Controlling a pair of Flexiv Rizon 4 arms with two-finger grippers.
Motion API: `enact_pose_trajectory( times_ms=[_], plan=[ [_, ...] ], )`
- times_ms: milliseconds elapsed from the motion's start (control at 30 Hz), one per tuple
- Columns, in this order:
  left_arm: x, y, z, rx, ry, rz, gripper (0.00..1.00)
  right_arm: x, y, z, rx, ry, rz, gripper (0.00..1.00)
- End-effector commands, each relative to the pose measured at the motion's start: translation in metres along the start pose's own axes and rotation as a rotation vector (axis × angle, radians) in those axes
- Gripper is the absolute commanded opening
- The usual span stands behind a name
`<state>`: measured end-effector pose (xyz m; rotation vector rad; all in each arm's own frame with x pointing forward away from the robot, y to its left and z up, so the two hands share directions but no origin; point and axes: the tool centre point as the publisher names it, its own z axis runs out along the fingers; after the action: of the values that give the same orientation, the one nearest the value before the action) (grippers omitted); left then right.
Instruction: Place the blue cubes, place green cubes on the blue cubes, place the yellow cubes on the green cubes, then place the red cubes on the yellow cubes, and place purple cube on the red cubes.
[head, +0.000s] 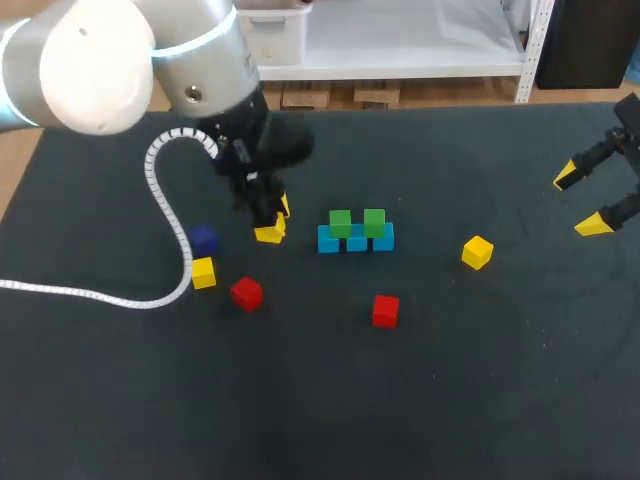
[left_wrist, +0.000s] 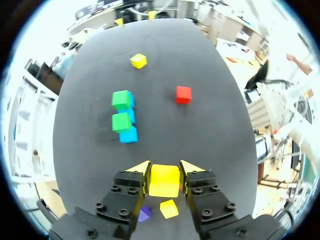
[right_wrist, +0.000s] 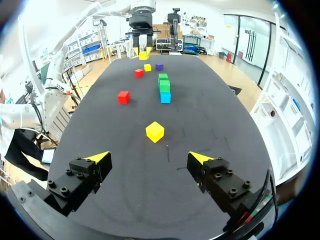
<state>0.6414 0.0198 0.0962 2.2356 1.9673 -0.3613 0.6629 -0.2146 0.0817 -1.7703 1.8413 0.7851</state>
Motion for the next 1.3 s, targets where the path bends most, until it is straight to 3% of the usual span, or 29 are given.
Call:
enact_pose_trajectory(
  times_ms=[33, 200, 700, 967, 1300],
  plan=[
    [-0.018, 0.02, 0.001, 0.008, 0.002, -0.018, 0.0, 0.001, -0.001, 0.0, -0.001, -0.002, -0.001, 1.0],
    [-0.043, 0.032, -0.001, -0.025, 0.043, -0.013, 0.0, 0.001, -0.001, 0.0, -0.001, -0.002, -0.001, 1.0],
    [-0.096, 0.06, 0.017, -0.025, 0.027, 0.032, 0.0, 0.001, -0.001, 0.0, -0.001, -0.002, -0.001, 1.0],
    [-0.106, 0.075, 0.032, -0.029, 0.046, 0.033, 0.0, 0.001, -0.001, 0.0, -0.001, -0.002, -0.001, 1.0],
    [-0.105, 0.088, 0.048, -0.031, 0.046, -0.105, 0.0, 0.001, -0.001, 0.0, -0.001, -0.002, -0.001, 1.0]
  ],
)
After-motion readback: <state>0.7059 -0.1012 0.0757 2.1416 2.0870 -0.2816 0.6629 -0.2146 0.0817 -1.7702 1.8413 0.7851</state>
